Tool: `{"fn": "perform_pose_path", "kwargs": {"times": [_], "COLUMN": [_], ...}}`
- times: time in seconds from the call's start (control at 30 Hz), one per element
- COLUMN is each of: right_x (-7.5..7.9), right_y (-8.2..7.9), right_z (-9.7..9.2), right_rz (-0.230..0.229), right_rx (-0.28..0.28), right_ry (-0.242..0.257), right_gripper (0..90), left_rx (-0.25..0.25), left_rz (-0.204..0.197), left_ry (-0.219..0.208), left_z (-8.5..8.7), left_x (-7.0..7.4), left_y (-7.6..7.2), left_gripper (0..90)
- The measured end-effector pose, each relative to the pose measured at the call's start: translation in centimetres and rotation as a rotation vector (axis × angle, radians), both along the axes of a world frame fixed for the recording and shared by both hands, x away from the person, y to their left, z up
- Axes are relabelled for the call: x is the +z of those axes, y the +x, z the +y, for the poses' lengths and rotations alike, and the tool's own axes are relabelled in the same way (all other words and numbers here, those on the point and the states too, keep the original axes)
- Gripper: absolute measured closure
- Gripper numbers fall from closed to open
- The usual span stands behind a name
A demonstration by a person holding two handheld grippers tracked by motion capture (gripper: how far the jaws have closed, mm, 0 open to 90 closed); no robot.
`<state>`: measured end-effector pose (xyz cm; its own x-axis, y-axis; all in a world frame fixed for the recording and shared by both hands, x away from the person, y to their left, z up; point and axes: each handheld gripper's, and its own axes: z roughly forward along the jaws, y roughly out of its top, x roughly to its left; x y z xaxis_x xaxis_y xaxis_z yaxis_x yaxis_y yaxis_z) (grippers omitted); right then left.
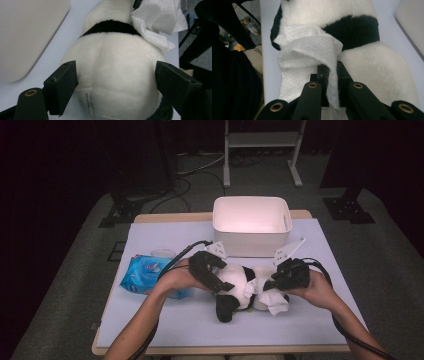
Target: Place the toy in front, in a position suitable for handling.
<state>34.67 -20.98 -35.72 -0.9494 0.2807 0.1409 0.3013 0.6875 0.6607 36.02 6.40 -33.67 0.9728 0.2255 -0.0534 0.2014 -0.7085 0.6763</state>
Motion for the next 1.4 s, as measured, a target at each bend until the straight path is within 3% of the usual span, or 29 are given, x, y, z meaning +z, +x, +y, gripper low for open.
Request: {"fn": "perform_pose_path", "kwargs": {"times": [0.07,0.17,0.43,0.73,0.93,1.2,1.27,1.4], "right_x": [-0.1,-0.2,0.7,2.1,2.3,2.5,2.6,2.5], "right_y": [-0.3,-0.5,-1.0,-0.9,-0.9,-1.0,-1.0,-0.8], "right_z": [0.0,0.0,1.1,5.2,7.2,6.0,4.8,3.3], "right_rz": [0.003,0.001,-0.033,-0.083,-0.084,-0.101,-0.109,-0.109], "right_rx": [0.000,0.002,0.031,0.094,0.131,0.119,0.082,0.051], "right_ry": [0.003,0.002,-0.025,-0.039,-0.079,-0.128,-0.157,-0.164], "right_gripper": [84.7,84.7,84.9,84.8,84.8,84.8,84.8,84.8], "left_rx": [-0.002,-0.016,-0.016,-0.017,-0.028,-0.017,-0.019,-0.017], "left_rz": [0.019,0.017,0.001,-0.028,-0.046,-0.067,-0.075,-0.080], "left_ry": [-0.019,-0.021,-0.086,-0.106,-0.098,-0.121,-0.110,-0.095], "left_z": [0.2,0.3,0.8,1.0,1.5,1.7,1.6,1.5], "left_x": [-0.5,-0.9,-2.1,-2.5,-2.7,-3.0,-3.0,-2.8], "left_y": [0.0,-0.1,-1.1,-2.1,-2.3,-2.6,-2.7,-2.8], "left_gripper": [19.2,22.9,27.6,27.6,27.5,27.6,27.6,27.6]}}
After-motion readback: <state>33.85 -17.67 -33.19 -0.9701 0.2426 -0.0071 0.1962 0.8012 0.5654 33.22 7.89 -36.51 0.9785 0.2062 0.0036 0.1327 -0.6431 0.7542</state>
